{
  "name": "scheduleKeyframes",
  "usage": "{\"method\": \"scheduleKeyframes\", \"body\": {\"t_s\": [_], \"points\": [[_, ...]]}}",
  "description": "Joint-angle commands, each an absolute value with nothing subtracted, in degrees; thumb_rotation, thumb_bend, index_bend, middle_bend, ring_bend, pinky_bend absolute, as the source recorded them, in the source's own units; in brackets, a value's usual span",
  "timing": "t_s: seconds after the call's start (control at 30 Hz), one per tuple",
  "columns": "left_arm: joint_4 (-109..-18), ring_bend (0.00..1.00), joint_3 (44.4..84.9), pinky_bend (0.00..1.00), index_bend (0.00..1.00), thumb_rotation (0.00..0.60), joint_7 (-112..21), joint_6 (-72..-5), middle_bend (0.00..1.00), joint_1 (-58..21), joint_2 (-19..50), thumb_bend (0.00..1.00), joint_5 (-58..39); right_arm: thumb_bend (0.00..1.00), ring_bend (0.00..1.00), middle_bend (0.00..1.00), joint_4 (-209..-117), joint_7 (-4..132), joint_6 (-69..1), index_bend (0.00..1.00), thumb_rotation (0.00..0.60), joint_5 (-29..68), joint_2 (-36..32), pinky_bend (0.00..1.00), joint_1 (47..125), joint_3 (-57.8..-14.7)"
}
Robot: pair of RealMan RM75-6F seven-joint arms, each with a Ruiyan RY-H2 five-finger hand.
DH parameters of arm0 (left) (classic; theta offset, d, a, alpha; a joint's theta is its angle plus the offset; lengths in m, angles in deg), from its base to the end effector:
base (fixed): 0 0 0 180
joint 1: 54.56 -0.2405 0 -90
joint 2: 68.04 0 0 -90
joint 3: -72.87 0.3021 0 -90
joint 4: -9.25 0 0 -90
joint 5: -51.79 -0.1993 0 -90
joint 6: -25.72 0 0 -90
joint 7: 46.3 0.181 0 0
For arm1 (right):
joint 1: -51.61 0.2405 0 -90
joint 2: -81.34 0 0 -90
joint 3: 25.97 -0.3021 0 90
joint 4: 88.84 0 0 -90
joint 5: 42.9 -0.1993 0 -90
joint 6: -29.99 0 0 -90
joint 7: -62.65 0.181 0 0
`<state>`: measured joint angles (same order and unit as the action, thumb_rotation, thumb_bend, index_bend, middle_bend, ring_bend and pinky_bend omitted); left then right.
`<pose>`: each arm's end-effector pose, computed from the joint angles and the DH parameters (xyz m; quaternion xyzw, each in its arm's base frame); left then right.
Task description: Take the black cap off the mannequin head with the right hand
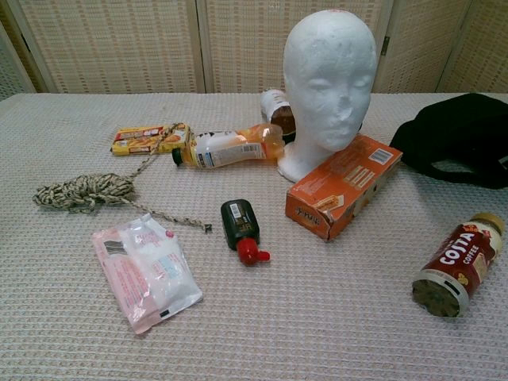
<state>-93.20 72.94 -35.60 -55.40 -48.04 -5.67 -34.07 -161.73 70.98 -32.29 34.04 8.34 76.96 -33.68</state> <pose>-0.3173 0.2155 0.1645 -0.6383 -0.3978 -0.3501 0.5583 -0.3445 -0.3730 0.1367 0.6423 -0.4086 0.3667 0.5348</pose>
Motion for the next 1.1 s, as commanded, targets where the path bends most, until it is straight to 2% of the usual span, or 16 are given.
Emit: {"method": "scheduleKeyframes", "body": {"t_s": [0.03,0.07,0.1,0.13,0.17,0.23,0.3,0.43,0.57,0.67,0.73,0.8,0.97,1.1], "points": [[-93.2,0.15,72.9,0.17,0.21,0.6,-35.6,-55.4,0.18,-48.0,-5.6,0.08,-34.1,0.29,0.82,0.84,-159.5,69.9,-29.1,0.45,0.6,33.2,6.5,0.99,78.1,-32.9],[-93.2,0.15,73.0,0.17,0.21,0.6,-35.6,-55.4,0.18,-48.0,-5.6,0.08,-34.1,0.18,0.72,0.75,-159.6,69.7,-28.0,0.34,0.589,32.8,6.6,0.93,78.3,-32.8],[-93.1,0.15,73.0,0.17,0.21,0.6,-35.7,-55.4,0.18,-48.0,-5.6,0.08,-34.1,0.09,0.6,0.62,-160.0,69.4,-27.0,0.22,0.567,32.3,6.9,0.83,78.5,-32.6],[-93.1,0.15,73.0,0.17,0.21,0.6,-35.7,-55.4,0.18,-48.0,-5.6,0.08,-34.1,0.05,0.52,0.54,-160.7,68.9,-26.0,0.16,0.546,31.8,7.4,0.75,78.6,-32.5],[-93.1,0.15,73.0,0.17,0.21,0.6,-35.7,-55.4,0.18,-48.0,-5.6,0.08,-34.1,0.01,0.38,0.4,-161.4,68.5,-25.6,0.06,0.504,31.5,7.9,0.6,78.6,-32.5],[-93.0,0.15,73.0,0.17,0.21,0.6,-35.8,-55.4,0.18,-48.1,-5.6,0.08,-34.0,0.0,0.24,0.25,-163.0,67.3,-25.3,0.0,0.458,30.8,9.0,0.44,78.3,-32.3],[-92.8,0.15,73.0,0.17,0.21,0.6,-35.9,-55.3,0.18,-48.1,-5.6,0.08,-33.9,0.0,0.14,0.17,-165.1,66.1,-26.1,0.0,0.442,30.4,10.4,0.37,77.6,-32.2],[-92.4,0.15,72.9,0.17,0.21,0.6,-36.4,-55.4,0.18,-48.1,-5.4,0.08,-34.0,0.0,0.12,0.15,-169.0,64.5,-30.8,0.0,0.442,31.0,13.3,0.35,74.8,-31.8],[-91.9,0.15,72.7,0.17,0.21,0.6,-37.1,-55.8,0.18,-48.1,-5.2,0.08,-33.8,0.0,0.12,0.15,-173.4,63.6,-38.9,0.0,0.452,32.8,16.5,0.35,69.8,-30.6],[-91.5,0.15,72.5,0.17,0.21,0.6,-37.5,-56.2,0.18,-48.2,-5.1,0.08,-33.9,0.06,0.15,0.2,-176.0,63.6,-45.0,0.08,0.45,34.6,18.4,0.35,65.9,-29.5],[-91.4,0.15,72.3,0.17,0.21,0.6,-37.7,-56.5,0.18,-48.3,-5.0,0.08,-33.9,0.11,0.18,0.25,-177.5,63.9,-48.2,0.15,0.469,35.9,19.6,0.35,63.6,-28.5],[-91.1,0.15,72.2,0.17,0.21,0.6,-37.8,-56.9,0.18,-48.4,-4.9,0.08,-34.0,0.13,0.2,0.26,-178.9,64.4,-51.7,0.18,0.485,37.6,20.7,0.35,61.0,-27.4],[-90.2,0.15,71.7,0.17,0.21,0.6,-37.9,-58.5,0.18,-48.7,-3.9,0.08,-34.5,0.14,0.2,0.26,-180.6,65.7,-58.2,0.19,0.487,40.9,21.0,0.35,55.4,-24.6],[-89.6,0.15,71.5,0.17,0.21,0.6,-38.0,-59.1,0.18,-48.8,-3.4,0.08,-34.9,0.14,0.2,0.26,-181.1,65.4,-60.7,0.19,0.487,42.6,20.8,0.35,52.8,-23.3]]}}
